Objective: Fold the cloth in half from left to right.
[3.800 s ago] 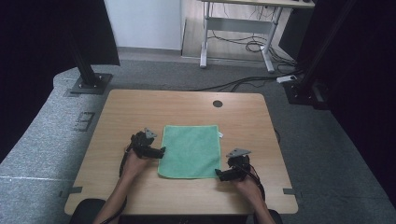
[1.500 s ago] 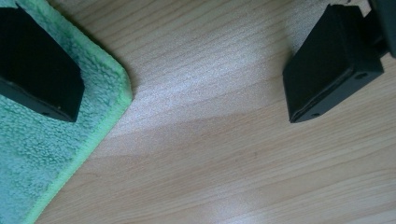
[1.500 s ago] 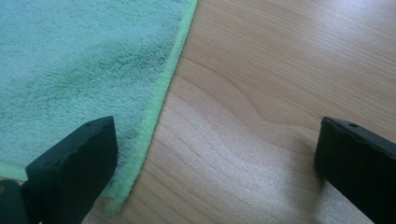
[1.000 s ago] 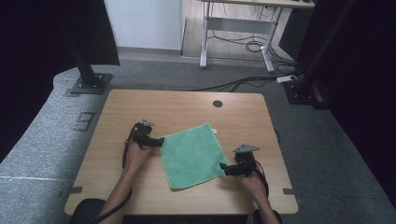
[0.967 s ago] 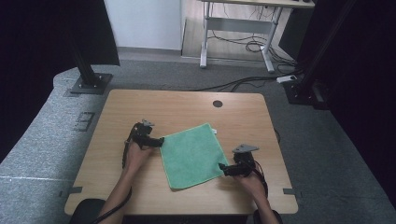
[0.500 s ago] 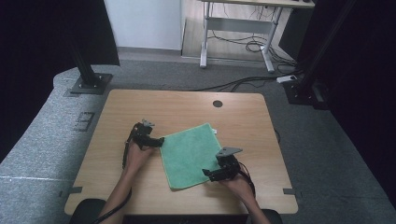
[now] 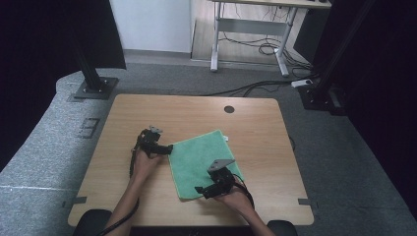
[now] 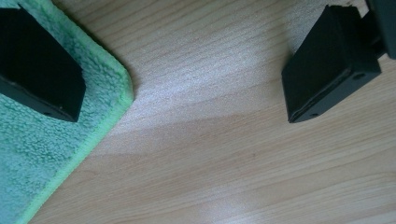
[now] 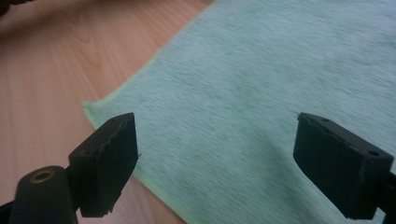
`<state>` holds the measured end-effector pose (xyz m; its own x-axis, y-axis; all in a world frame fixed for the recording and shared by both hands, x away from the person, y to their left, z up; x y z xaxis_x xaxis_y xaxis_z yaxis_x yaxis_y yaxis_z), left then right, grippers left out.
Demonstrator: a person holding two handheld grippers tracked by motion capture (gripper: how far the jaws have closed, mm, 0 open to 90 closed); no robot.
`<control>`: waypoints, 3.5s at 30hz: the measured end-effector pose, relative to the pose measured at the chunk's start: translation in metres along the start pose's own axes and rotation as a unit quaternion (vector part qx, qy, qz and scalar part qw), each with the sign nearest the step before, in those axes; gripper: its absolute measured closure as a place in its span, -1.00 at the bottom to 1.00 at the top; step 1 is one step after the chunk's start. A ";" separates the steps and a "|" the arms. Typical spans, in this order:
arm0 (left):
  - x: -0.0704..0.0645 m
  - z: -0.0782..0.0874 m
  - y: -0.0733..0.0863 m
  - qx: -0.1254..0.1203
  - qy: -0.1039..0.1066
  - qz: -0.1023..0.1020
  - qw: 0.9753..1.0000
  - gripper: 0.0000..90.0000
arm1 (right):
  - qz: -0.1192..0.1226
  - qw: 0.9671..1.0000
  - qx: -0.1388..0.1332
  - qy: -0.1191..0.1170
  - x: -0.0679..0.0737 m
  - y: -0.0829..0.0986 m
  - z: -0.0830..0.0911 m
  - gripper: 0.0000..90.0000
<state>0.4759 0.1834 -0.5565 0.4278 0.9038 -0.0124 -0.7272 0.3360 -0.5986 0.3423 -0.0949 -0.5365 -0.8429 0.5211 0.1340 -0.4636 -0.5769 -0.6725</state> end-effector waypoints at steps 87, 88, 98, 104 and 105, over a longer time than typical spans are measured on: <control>-0.072 0.006 -0.071 -0.073 0.077 -0.078 0.991 0.89 | 0.050 0.998 0.009 0.039 0.004 0.000 0.044 0.93; -0.074 0.005 -0.073 -0.073 0.076 -0.080 0.991 0.89 | 0.047 0.998 0.008 0.042 0.003 0.002 0.045 0.93; -0.093 -0.005 -0.093 -0.072 0.081 -0.100 0.989 0.89 | 0.027 0.998 0.001 0.057 -0.013 0.013 0.059 0.93; -0.102 -0.017 -0.098 -0.066 0.085 -0.104 0.989 0.89 | 0.020 0.997 0.011 0.071 -0.020 0.021 0.058 0.93; -0.103 -0.019 -0.099 -0.067 0.086 -0.101 0.989 0.89 | 0.019 0.997 0.013 0.074 -0.021 0.022 0.058 0.93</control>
<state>0.5141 0.0521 -0.5108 0.6508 0.7591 -0.0115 -0.5446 0.4562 -0.7038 0.3337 -0.1548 -0.5121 -0.8115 0.5843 -0.0005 -0.4411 -0.6131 -0.6554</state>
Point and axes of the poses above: each handheld gripper's, and its own axes: z roughly backward along the jaws, y roughly out of its underside, x roughly to its left, the point moved 1 cm from there along -z, roughly forward along the jaws, and after that the axes turned 5 degrees about x, right-handed, at the moved point
